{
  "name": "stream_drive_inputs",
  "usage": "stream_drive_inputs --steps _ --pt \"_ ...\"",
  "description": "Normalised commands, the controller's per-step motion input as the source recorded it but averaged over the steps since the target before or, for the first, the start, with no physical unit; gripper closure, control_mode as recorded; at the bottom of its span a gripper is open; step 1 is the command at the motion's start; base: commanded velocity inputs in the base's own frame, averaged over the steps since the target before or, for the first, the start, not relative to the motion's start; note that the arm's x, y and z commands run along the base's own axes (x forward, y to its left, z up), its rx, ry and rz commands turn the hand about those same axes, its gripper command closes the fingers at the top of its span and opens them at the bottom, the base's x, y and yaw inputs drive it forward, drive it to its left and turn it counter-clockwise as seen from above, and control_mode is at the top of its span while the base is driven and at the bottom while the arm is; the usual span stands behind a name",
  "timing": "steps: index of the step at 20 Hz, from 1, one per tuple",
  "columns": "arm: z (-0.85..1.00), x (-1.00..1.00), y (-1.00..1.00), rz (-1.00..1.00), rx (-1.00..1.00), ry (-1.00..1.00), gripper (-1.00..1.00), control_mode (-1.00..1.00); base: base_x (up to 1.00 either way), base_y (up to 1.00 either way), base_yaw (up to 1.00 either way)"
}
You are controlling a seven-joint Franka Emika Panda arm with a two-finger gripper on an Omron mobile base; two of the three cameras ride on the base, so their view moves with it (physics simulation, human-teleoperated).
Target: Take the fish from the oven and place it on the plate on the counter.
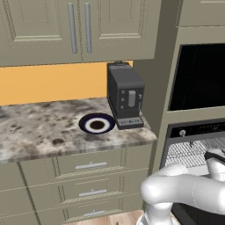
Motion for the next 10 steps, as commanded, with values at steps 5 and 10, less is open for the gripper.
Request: stream_drive_inputs --steps 5,10 --pt "0.00 0.00 -0.17 0.00 0.14 -0.02 1.00 -1.00 0.00 0.00 0.00" --pt "-0.01 0.00 -0.10 0.01 0.20 -0.01 1.00 -1.00 0.00 0.00 0.00"
